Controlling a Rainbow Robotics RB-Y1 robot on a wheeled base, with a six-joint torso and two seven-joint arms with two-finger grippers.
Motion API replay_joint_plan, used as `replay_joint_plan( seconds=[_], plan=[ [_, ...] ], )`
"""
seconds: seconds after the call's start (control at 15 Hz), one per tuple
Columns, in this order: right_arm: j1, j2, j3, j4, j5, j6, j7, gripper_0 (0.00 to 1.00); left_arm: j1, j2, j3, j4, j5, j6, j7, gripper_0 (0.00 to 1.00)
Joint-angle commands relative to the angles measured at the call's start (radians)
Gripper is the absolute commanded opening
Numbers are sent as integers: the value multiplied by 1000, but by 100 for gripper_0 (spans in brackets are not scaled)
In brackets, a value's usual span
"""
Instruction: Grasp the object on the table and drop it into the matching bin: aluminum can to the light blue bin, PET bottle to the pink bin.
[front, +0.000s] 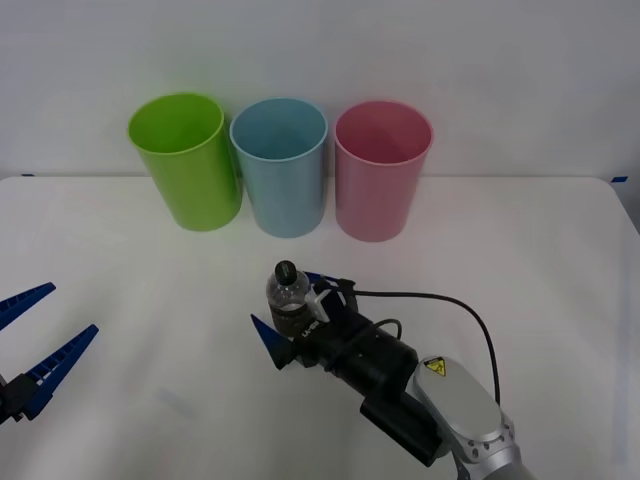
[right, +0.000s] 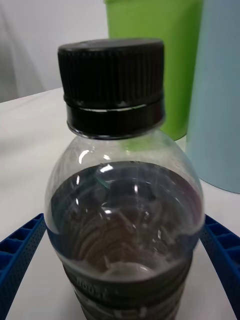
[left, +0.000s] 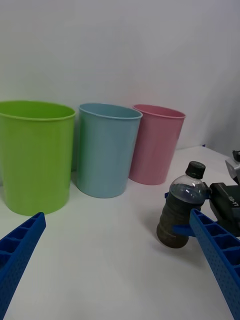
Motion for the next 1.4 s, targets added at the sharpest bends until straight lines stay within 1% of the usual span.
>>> replay_joint_plan(
  seconds=[0.07,0.53,0.6,0.67,0.73,1.2,1.4],
  plan=[
    [-12,12,2,17,3,14,0,100,0,0,0,0,0,0,0,100],
    [-12,12,6,17,5,20,-3,100,0,0,0,0,0,0,0,100],
    [-12,12,6,17,3,20,0,92,0,0,0,0,0,0,0,100],
    [-13,12,8,15,3,23,-5,15,0,0,0,0,0,0,0,100],
    [-13,12,6,17,3,25,-5,0,0,0,0,0,0,0,0,100],
    [-13,9,6,14,-4,28,-5,0,0,0,0,0,0,0,0,100],
    [11,-24,6,-37,-27,22,-14,0,0,0,0,0,0,0,0,100]
  ],
)
